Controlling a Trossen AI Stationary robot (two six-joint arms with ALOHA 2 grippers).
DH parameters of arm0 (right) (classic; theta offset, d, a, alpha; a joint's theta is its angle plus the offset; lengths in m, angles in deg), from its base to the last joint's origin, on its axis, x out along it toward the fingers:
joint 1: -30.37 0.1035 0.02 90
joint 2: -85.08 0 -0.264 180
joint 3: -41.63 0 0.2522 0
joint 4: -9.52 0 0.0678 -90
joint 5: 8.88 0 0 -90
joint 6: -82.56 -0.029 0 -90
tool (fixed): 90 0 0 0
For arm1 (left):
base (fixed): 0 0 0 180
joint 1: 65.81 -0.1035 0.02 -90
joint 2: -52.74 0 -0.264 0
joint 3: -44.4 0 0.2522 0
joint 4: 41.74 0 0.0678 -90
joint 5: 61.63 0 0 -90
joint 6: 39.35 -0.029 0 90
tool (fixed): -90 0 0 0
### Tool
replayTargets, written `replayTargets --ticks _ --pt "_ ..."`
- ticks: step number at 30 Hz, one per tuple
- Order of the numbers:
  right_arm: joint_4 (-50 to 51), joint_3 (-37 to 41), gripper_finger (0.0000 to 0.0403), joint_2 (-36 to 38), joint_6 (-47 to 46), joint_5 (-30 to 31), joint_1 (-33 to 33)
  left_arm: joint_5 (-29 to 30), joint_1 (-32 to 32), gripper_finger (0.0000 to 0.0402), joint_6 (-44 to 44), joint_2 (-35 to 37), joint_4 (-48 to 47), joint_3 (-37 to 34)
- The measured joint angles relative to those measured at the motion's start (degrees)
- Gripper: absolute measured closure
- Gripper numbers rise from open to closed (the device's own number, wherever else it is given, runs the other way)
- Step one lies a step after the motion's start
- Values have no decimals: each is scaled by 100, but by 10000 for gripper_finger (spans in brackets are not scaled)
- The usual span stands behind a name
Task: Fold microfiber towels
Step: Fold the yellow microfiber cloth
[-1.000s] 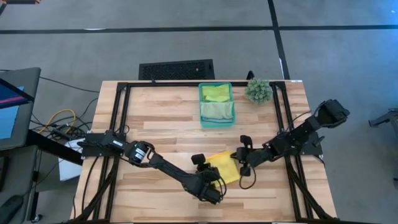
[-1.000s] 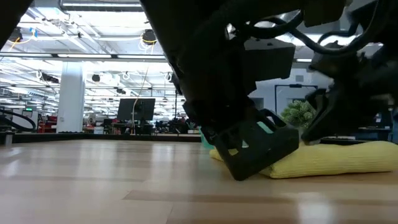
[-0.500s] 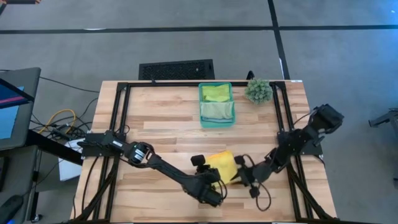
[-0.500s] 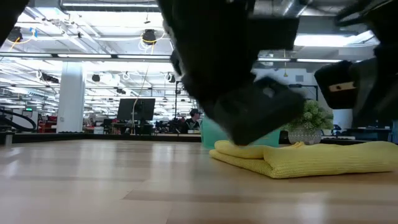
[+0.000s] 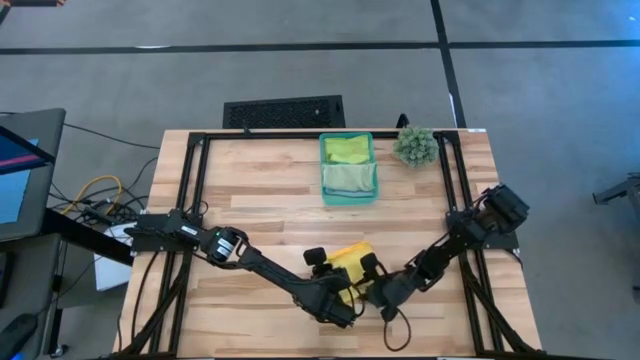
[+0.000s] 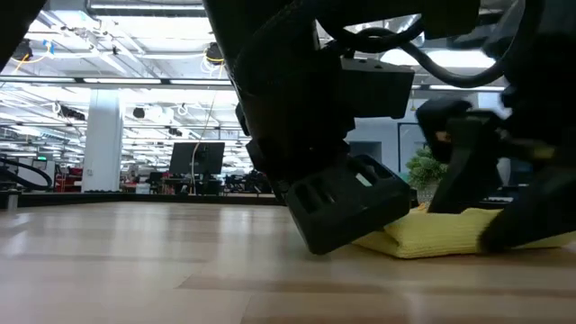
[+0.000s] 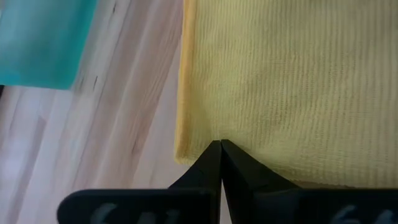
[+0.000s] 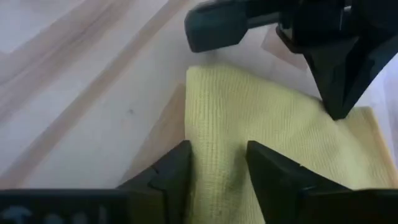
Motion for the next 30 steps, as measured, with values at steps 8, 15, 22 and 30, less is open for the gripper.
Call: replayTargets --ticks 8,15,22,30 --pt "119 -9 302 -33 174 -204 -153 216 61 401 136 151 -392 331" --pt "144 -7 371 -24 154 -465 17 454 155 401 433 201 -702 122" --pt "681 -56 379 265 -165 -542 229 297 118 401 87 197 -204 -425" --pt "968 -116 342 771 -708 -984 428 -16 100 402 -759 227 759 -614"
